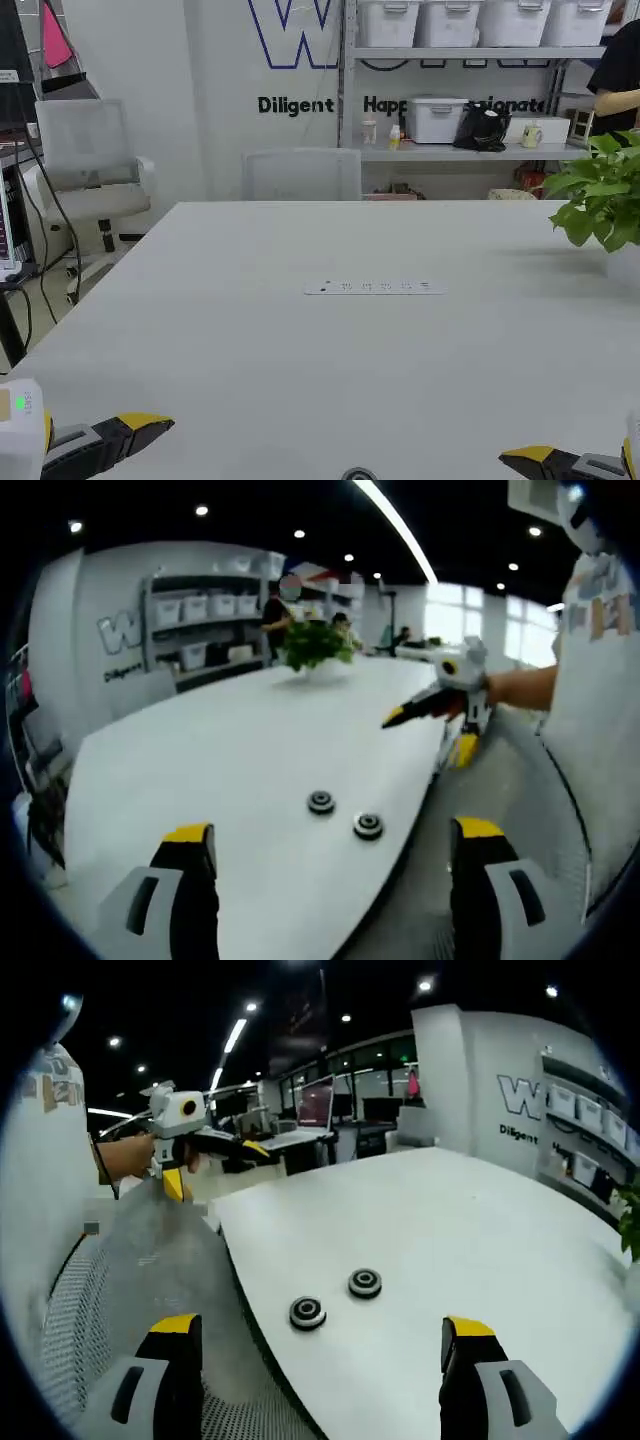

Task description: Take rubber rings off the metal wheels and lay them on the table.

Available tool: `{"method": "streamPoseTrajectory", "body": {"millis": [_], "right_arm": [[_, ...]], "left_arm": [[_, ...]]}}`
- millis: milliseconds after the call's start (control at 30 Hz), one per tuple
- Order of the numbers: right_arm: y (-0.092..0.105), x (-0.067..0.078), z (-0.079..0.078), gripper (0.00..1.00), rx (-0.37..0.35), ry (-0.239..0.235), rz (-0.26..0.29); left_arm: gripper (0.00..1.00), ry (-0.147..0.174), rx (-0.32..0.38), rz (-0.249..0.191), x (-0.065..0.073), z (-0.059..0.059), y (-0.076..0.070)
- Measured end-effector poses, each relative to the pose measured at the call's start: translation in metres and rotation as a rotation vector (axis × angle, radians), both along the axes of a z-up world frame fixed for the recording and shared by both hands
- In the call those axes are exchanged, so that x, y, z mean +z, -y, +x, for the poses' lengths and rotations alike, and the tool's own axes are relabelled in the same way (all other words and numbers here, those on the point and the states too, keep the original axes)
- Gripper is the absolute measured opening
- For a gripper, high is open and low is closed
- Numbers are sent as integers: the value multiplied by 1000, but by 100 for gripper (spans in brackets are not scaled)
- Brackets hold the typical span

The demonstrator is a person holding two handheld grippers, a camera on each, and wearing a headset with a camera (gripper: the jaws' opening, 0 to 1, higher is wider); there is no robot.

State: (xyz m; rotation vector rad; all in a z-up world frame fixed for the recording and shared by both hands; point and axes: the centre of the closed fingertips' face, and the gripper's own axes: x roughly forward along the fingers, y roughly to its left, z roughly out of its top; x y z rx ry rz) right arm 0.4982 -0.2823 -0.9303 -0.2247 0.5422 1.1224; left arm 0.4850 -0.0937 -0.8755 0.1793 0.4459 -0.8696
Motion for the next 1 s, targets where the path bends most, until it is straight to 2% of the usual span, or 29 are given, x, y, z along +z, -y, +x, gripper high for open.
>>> {"method": "streamPoseTrajectory", "body": {"millis": [567, 1000], "right_arm": [[1, -4, 4, 99, 5, -6, -10], [1, -5, 3, 99, 9, -9, -14]], "left_arm": [[98, -3, 3, 7, -3, 5, -2], [98, -3, 5, 7, -4, 4, -4]]}}
